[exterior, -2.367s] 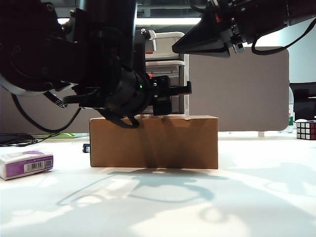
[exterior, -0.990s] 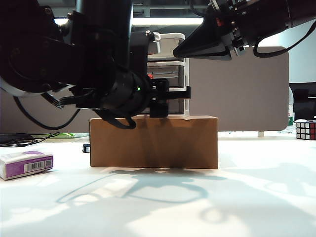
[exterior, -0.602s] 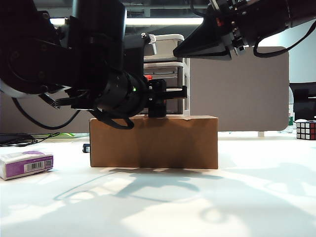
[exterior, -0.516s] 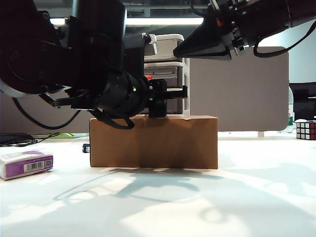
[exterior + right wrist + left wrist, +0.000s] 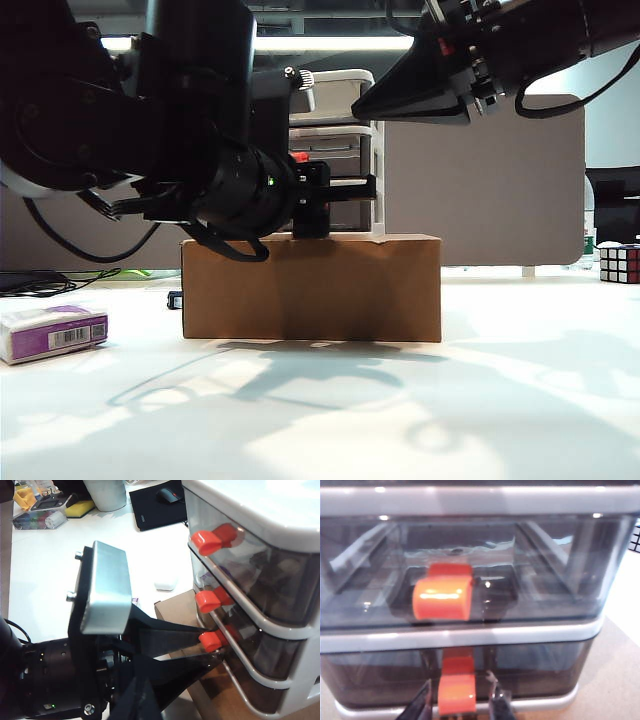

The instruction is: Open the third layer of the drawer on the table, pick up a pack of napkins on the table and put it in, and finally close the drawer.

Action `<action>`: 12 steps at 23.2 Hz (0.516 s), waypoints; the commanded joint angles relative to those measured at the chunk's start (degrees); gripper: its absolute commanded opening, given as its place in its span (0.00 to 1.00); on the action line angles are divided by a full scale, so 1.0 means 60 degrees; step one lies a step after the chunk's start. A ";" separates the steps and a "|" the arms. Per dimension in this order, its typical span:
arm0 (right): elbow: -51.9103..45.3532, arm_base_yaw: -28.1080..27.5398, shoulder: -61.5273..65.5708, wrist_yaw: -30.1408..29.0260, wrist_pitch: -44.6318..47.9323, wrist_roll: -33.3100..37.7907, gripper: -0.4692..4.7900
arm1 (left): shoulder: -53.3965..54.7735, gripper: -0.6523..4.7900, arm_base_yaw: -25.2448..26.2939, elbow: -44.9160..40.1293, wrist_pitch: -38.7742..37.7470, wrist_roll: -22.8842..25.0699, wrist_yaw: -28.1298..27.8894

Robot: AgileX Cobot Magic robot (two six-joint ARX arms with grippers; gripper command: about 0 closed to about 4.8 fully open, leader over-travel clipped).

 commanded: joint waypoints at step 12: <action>0.0051 -0.0004 -0.0029 0.0007 0.0062 -0.0036 0.08 | -0.0022 0.33 -0.0015 0.0022 0.0382 0.0011 -0.0044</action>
